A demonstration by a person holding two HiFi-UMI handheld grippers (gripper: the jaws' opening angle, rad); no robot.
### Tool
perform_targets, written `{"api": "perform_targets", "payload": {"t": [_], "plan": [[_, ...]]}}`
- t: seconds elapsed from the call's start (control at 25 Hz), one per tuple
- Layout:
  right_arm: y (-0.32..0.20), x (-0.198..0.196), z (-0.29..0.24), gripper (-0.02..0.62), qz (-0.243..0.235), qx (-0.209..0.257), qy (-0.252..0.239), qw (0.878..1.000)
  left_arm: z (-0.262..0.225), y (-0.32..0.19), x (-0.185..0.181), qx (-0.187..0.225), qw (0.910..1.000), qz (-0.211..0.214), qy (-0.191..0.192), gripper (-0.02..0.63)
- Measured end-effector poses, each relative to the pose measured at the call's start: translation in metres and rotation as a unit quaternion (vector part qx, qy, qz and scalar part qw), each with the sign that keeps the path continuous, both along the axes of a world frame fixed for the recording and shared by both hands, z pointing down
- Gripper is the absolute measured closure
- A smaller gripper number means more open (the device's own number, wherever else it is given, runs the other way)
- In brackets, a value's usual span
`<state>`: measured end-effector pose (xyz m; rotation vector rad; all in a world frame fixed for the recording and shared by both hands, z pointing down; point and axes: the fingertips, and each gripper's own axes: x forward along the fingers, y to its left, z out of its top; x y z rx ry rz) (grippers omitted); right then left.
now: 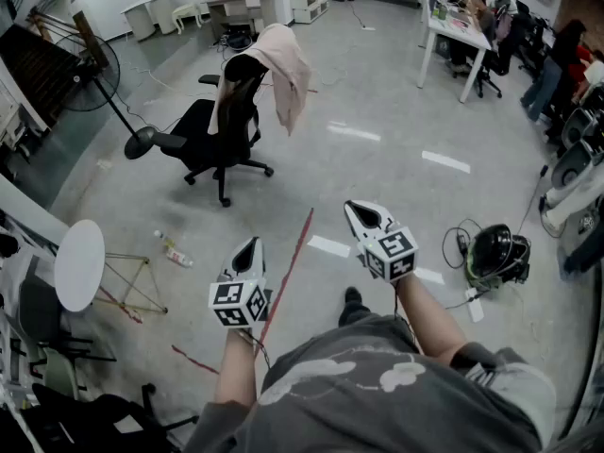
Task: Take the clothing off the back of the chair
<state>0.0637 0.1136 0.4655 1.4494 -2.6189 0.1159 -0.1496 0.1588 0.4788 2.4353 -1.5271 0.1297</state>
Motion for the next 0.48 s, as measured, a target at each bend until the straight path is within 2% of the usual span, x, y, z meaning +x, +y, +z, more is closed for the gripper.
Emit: {"api": "perform_targets", "payload": {"t": [0.24, 0.48], "plan": [[0.007, -0.001, 0.009, 0.604, -0.002, -0.008, 0.009, 1.0, -0.006, -0.001, 0.01, 0.014, 0.9997, 0.019, -0.012, 0.606], [0.019, -0.014, 0.023, 0.604, -0.006, -0.031, 0.007, 0.999, 0.01, 0.01, 0.005, -0.008, 0.9998, 0.02, -0.005, 0.606]]}}
